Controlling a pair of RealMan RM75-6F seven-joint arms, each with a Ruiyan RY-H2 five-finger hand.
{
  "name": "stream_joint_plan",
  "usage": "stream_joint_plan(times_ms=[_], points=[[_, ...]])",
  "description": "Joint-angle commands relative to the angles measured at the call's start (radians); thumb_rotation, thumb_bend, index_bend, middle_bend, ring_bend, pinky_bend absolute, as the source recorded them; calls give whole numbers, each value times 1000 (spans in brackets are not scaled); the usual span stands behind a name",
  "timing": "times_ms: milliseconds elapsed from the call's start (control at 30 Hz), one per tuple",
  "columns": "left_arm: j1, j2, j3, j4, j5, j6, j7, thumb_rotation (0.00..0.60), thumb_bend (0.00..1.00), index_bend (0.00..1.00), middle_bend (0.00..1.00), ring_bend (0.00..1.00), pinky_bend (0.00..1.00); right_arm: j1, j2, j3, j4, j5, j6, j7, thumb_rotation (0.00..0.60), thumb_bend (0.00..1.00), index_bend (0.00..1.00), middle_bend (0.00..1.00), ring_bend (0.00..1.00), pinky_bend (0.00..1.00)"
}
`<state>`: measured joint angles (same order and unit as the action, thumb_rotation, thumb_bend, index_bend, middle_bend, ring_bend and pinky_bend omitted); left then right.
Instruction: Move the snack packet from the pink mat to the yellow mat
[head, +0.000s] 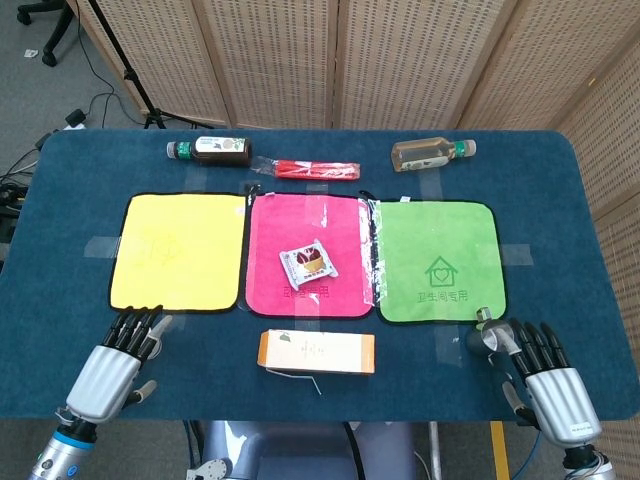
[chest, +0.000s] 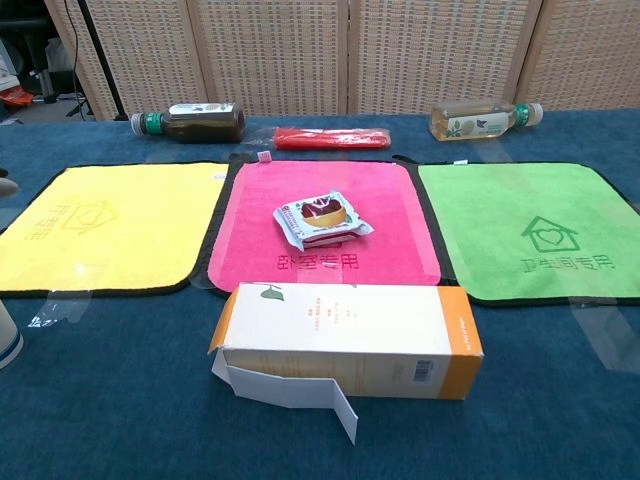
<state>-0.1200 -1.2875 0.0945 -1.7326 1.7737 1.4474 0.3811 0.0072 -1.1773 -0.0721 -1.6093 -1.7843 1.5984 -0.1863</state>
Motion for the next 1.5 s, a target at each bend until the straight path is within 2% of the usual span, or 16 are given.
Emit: stream_joint_plan(times_ms=[33,500,667,867,967,1033,1167,1333,1400,1500], points=[[0,0,0,0,0,-1,1,600,78,0,0,0,0,-7,6,3,-3,-5,15,1,600,440,18,0,0,0],[-23,3,-2,-35,20,-34,27,600,78,0,0,0,0,-17,33,5,-29,-2,21,-1,600,440,18,0,0,0],[-66,55,-19,-90,18,-87,41,600,78,0,0,0,0,-16,33,6,-29,0,15,-2,600,440,18,0,0,0],[-183,196,-94,-238,-34,-232,93,600,90,0,0,0,0,-15,33,8,-27,4,8,1,600,440,18,0,0,0],[-264,264,-146,-309,-108,-346,106,600,206,0,0,0,0,-14,33,10,-26,8,3,6,600,440,18,0,0,0],[-308,288,-174,-332,-160,-409,106,600,374,0,0,0,0,-13,33,11,-24,12,0,10,600,440,18,0,0,0],[-429,310,-246,-344,-324,-563,133,600,510,0,0,0,0,-9,32,15,-19,26,-11,22,600,440,18,0,0,0],[-530,280,-284,-301,-446,-666,208,600,694,0,0,0,0,-5,31,19,-13,39,-22,33,600,439,18,0,0,0],[-614,234,-302,-248,-536,-730,288,600,734,0,0,0,0,-1,30,24,-7,52,-31,42,600,440,18,0,0,0],[-698,170,-308,-195,-639,-745,385,600,772,0,0,0,0,3,29,31,0,71,-41,58,600,440,18,0,0,0]])
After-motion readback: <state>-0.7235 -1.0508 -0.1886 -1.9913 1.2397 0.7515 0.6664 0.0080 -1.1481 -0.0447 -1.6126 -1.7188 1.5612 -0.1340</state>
